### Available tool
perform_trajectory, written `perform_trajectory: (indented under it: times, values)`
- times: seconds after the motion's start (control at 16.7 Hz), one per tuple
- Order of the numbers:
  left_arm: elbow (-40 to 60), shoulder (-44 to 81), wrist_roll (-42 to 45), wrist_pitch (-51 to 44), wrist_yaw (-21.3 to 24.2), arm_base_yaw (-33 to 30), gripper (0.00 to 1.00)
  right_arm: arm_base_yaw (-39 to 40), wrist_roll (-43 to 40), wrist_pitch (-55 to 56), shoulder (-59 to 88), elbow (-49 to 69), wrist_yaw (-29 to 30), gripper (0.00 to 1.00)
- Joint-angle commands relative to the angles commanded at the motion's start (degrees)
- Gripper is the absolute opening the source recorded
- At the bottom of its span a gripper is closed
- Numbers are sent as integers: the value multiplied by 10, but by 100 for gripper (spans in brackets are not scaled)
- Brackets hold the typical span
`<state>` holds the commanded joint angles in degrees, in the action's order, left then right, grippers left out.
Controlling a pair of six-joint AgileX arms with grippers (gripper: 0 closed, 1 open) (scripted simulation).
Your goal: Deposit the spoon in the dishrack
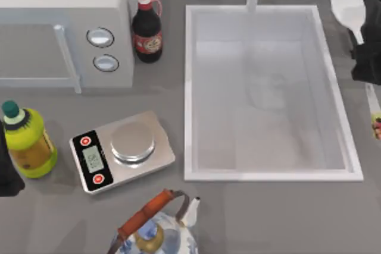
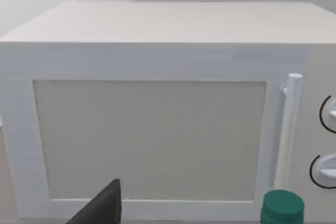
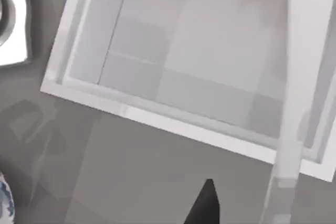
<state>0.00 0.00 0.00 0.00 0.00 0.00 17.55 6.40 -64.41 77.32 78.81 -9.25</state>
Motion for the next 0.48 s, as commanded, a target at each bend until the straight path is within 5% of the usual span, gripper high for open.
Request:
perform_trajectory:
  times: [0.48]
  values:
    - [0, 0, 0, 0, 0, 0, 100, -363, -39, 378, -122, -84, -168, 0]
